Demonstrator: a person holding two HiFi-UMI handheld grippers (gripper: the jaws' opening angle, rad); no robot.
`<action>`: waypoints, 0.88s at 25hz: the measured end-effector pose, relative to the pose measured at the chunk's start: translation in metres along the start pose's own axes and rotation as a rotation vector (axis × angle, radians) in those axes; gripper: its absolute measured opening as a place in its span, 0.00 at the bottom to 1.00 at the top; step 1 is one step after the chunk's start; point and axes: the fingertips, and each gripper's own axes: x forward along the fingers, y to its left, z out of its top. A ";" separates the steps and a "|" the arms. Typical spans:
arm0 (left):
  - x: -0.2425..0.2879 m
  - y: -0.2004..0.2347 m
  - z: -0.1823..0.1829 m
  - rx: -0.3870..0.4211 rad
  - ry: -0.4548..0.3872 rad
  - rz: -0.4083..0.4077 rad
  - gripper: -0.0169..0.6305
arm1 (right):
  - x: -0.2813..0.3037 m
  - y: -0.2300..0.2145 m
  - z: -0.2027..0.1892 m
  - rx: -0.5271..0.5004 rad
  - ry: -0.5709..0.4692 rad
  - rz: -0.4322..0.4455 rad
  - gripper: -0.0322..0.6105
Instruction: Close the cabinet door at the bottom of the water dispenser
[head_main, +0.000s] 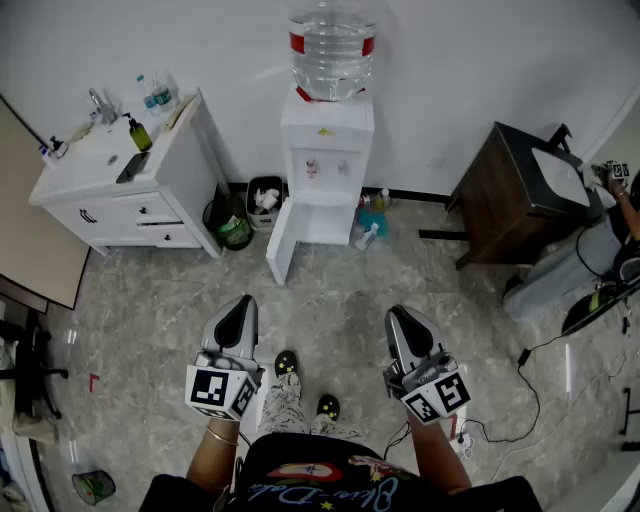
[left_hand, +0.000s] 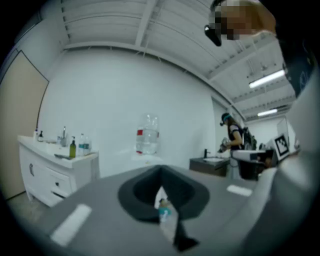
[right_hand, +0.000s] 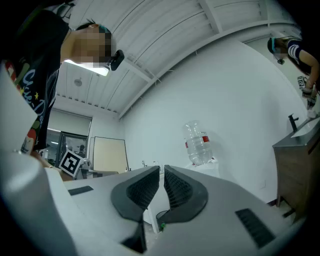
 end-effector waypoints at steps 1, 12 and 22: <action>0.003 0.006 -0.006 0.006 0.016 -0.004 0.03 | 0.006 -0.001 0.000 0.004 0.008 -0.006 0.08; 0.087 0.112 -0.068 0.117 0.068 -0.053 0.03 | 0.133 -0.005 -0.025 0.043 0.016 -0.025 0.08; 0.145 0.179 -0.157 0.072 0.143 -0.070 0.03 | 0.213 -0.031 -0.086 0.048 -0.012 -0.054 0.08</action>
